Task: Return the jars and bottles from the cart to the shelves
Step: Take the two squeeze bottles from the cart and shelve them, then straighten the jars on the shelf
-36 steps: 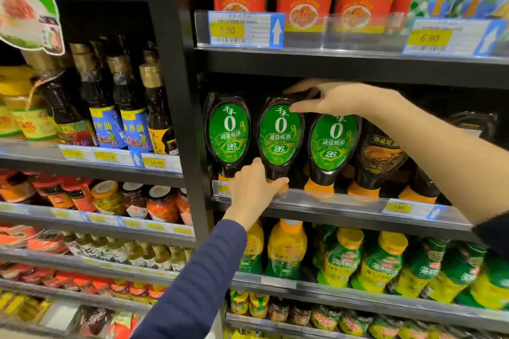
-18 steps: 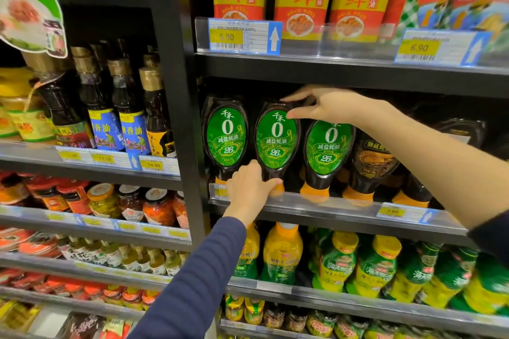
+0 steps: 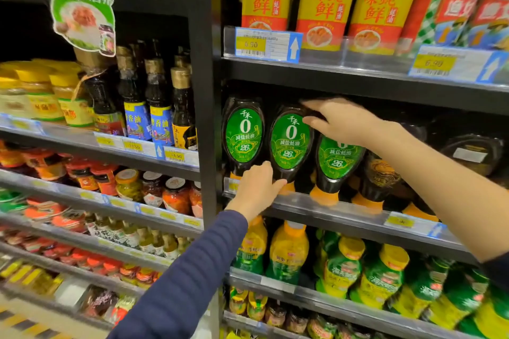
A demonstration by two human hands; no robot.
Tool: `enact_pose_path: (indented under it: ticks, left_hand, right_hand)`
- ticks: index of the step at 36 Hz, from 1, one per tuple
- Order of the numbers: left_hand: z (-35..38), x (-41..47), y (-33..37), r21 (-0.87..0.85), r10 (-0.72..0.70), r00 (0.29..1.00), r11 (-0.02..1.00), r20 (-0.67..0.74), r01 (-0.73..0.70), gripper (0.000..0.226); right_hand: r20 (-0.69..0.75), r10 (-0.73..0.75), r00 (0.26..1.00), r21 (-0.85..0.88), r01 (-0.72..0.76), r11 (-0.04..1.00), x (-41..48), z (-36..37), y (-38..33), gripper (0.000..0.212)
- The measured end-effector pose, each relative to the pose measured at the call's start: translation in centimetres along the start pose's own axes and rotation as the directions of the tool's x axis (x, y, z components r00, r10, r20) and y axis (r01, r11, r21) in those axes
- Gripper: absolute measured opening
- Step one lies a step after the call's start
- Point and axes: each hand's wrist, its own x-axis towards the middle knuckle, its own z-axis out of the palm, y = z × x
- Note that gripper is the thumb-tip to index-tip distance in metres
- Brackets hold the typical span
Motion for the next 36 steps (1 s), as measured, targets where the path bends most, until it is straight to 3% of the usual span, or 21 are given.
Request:
enact_pose_path:
  ticks: [4,8,15,24,33,36]
  left_hand:
    - [-1.3,-1.5,-0.6,-0.052,0.056,0.991,0.997,0.118,-0.050,0.060]
    - [-3.2,-3.9,-1.8,-0.099,0.181,0.960,0.982,0.215,-0.163,0.057]
    - [-7.5,-8.0,-6.9,-0.036,0.242,0.938,0.970,0.248,-0.241,0.052]
    - [-15.4,-16.5,-18.8,0.169,0.111,0.949,0.972,0.294,-0.166,0.057]
    - [-24.6,-25.3,-30.4,0.330,-0.072,0.961,0.944,0.265,-0.021,0.063]
    - [-27.1,-26.8,-33.2,0.348,-0.122,0.961,0.937,0.250,0.028,0.065]
  right_hand:
    - [-0.037,-0.003,0.999,-0.070,0.000,0.998,-1.1,0.4,-0.8,0.058]
    - [-0.103,0.008,0.995,-0.123,-0.021,0.992,-2.9,0.5,-1.7,0.063]
    - [-0.103,0.037,0.994,-0.277,-0.064,0.959,-5.9,2.4,-4.4,0.072]
    - [0.142,0.134,0.981,-0.264,-0.093,0.960,-9.1,5.9,-16.1,0.080]
    - [0.285,-0.028,0.958,-0.112,0.062,0.992,-7.3,8.2,-30.8,0.062]
    - [0.301,-0.101,0.948,-0.073,0.128,0.989,-5.9,8.2,-35.1,0.076]
